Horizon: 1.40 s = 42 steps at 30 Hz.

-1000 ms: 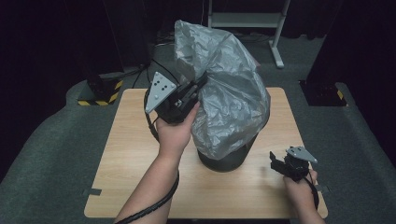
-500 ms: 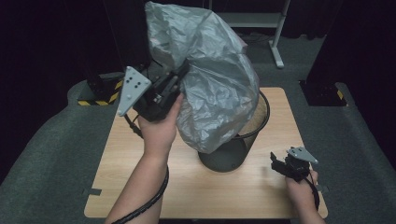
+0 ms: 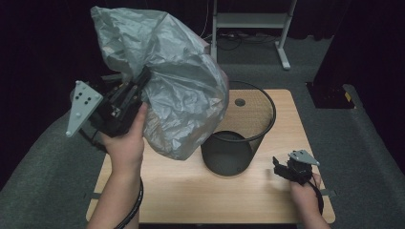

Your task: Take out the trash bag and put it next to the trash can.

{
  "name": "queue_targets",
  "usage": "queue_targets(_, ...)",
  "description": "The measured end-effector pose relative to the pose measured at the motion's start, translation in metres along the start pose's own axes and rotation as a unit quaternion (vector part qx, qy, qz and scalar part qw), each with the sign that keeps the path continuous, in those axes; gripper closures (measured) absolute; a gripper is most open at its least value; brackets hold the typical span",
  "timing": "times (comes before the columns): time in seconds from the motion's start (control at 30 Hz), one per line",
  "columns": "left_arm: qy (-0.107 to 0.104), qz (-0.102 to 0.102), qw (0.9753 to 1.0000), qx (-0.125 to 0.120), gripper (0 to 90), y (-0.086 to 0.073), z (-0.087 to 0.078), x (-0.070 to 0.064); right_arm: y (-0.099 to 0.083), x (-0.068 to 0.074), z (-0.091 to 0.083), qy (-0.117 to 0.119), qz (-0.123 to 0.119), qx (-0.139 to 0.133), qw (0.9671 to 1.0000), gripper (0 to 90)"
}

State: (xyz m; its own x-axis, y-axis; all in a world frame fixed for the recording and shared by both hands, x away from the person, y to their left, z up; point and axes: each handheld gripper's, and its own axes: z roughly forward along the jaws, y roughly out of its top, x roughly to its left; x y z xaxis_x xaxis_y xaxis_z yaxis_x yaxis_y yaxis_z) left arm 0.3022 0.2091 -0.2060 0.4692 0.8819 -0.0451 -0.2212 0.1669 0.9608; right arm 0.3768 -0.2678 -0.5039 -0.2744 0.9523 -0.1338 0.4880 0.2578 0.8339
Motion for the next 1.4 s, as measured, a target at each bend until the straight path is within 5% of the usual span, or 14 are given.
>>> queue_targets(0.63, 0.052, 0.004, 0.9985, 0.02, 89.0, -0.012, -0.061, 0.041, -0.007, -0.002, 0.013, 0.003, 0.031, 0.036, 0.9989, 20.0)
queue_targets(1.17, 0.083, -0.013, 0.9934, 0.078, 89.0, -0.066, -0.077, 0.068, -0.009, -0.001, 0.012, 0.007, 0.027, 0.039, 0.9989, 21.7)
queue_targets(1.23, 0.087, -0.025, 0.9915, 0.093, 88.9, -0.079, -0.075, 0.071, -0.009, 0.0, 0.012, 0.01, 0.021, 0.038, 0.999, 22.3)
queue_targets(1.4, 0.093, -0.019, 0.9882, 0.12, 88.9, -0.1, -0.069, 0.073, -0.006, 0.002, 0.011, 0.015, 0.015, 0.028, 0.9994, 22.2)
